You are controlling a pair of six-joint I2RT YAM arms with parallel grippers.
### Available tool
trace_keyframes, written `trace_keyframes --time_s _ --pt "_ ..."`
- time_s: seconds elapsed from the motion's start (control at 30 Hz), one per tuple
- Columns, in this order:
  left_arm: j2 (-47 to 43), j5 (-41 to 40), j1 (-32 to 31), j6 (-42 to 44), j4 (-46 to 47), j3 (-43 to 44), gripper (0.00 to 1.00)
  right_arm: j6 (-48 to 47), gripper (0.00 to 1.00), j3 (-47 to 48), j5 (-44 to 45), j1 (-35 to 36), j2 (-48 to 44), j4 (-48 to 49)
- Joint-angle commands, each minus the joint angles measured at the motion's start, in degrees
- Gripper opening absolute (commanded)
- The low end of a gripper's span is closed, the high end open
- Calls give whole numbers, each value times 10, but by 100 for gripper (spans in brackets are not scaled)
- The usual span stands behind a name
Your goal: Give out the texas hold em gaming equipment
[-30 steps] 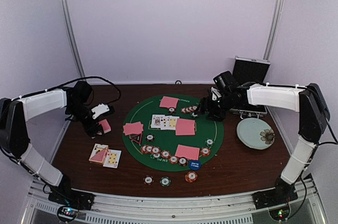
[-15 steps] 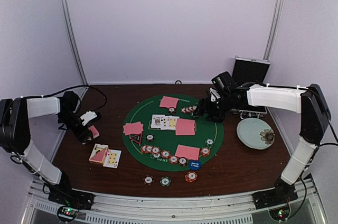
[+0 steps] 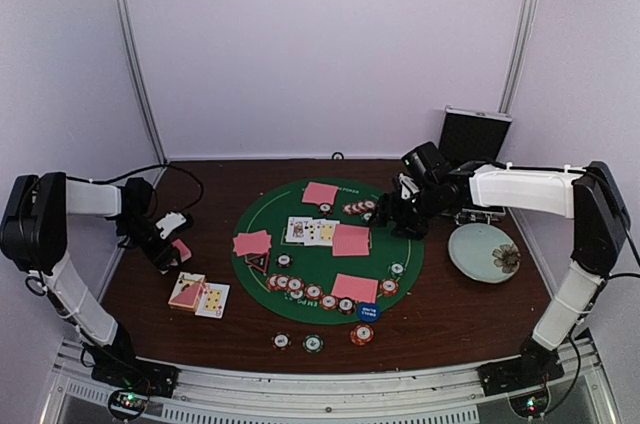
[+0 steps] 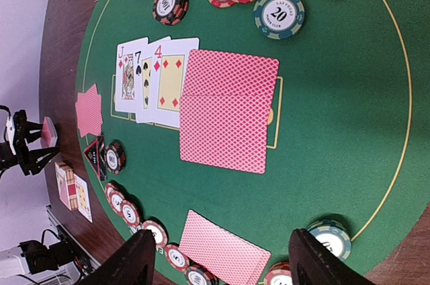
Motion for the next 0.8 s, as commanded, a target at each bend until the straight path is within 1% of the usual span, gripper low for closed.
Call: trace_keyframes --time_s 0.0,0.1,0.23,0.27,0.43,0.5,0.63,0.77 --pt "21 37 3 6 -29 7 28 5 72 -6 13 3 -21 8" --pt "21 47 3 16 -53 9 50 5 73 -2 13 3 -21 5" --pt "12 48 4 23 -68 10 70 6 76 2 18 3 -23 1" --pt "9 49 4 26 -73 11 77 5 78 4 18 3 -23 -2" --pt "-9 56 3 25 -98 25 96 0 81 16 24 3 -28 -14" --pt "-13 60 3 23 -113 37 98 -4 82 22 28 4 -30 -23" --pt "-24 62 3 9 -122 58 98 -10 83 31 34 3 -35 -35" --pt "-33 60 3 -13 -132 98 98 -24 85 42 56 2 -43 -55"
